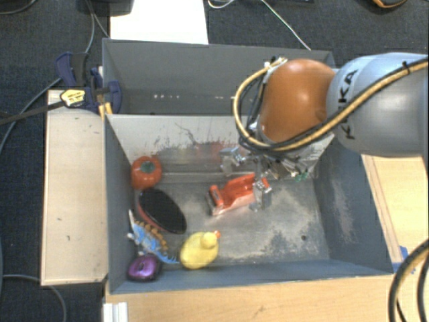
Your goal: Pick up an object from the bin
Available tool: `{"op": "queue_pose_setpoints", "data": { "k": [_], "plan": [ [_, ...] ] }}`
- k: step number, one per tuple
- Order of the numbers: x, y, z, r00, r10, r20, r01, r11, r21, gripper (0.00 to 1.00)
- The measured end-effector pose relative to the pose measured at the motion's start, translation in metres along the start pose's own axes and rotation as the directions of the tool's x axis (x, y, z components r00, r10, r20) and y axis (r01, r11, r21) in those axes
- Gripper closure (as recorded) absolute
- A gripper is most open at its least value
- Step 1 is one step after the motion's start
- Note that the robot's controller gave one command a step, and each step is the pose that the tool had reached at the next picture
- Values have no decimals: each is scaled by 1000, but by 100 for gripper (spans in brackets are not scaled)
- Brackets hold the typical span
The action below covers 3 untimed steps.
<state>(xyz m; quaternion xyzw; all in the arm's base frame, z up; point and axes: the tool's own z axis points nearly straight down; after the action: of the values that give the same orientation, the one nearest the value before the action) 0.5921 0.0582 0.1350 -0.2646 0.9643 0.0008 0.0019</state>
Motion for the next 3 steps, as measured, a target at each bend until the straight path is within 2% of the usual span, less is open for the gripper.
{"op": "queue_pose_setpoints", "data": {
  "k": [1,2,3],
  "plan": [
    [8,-15,64,964,264,4,-264,964,1,0],
    [-1,-1,63,938,-347,7,347,938,7,100],
    [-1,0,63,929,-371,7,371,929,6,100]
  ]
}}
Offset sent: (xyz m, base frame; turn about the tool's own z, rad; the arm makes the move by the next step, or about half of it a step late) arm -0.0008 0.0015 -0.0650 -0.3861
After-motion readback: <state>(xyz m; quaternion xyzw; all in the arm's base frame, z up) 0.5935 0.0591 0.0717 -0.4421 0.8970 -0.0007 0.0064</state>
